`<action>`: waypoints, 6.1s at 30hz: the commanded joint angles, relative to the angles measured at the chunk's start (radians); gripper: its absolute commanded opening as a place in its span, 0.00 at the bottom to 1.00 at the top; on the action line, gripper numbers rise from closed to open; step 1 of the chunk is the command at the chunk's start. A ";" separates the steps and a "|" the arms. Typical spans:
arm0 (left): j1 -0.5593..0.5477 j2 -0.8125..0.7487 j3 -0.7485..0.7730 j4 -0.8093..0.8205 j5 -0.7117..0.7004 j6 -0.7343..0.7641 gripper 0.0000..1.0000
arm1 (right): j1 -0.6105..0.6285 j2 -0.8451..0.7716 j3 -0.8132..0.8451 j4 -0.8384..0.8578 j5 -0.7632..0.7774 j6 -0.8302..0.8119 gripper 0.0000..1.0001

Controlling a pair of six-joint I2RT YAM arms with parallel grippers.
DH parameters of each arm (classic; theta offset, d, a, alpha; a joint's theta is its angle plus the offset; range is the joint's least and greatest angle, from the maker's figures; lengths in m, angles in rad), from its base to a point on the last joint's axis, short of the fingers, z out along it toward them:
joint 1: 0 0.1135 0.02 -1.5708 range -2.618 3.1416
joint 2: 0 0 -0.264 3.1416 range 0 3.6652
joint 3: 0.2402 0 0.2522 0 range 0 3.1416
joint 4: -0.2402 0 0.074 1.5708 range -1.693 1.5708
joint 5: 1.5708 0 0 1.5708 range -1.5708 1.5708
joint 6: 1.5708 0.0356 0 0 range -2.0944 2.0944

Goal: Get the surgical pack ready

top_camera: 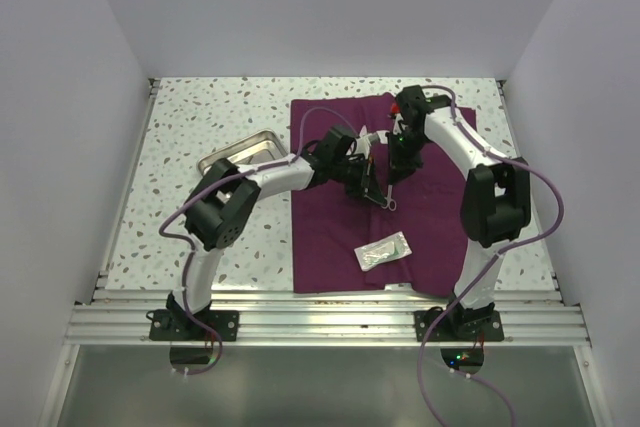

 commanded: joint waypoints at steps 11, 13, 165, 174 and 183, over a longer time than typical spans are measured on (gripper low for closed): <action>0.074 -0.273 -0.101 -0.019 0.133 0.090 0.00 | -0.083 0.032 0.107 -0.066 0.082 -0.014 0.47; 0.119 -0.316 -0.127 -0.038 0.125 0.093 0.00 | -0.105 0.032 0.127 -0.072 0.099 -0.015 0.50; 0.213 -0.404 -0.185 -0.450 -0.315 0.267 0.28 | -0.002 0.480 0.394 0.287 -0.040 0.058 0.50; 0.211 -0.404 -0.208 -0.444 -0.316 0.270 0.29 | -0.001 0.495 0.386 0.264 0.000 0.035 0.37; 0.211 -0.404 -0.222 -0.434 -0.315 0.267 0.29 | -0.001 0.482 0.429 0.244 0.009 0.029 0.20</action>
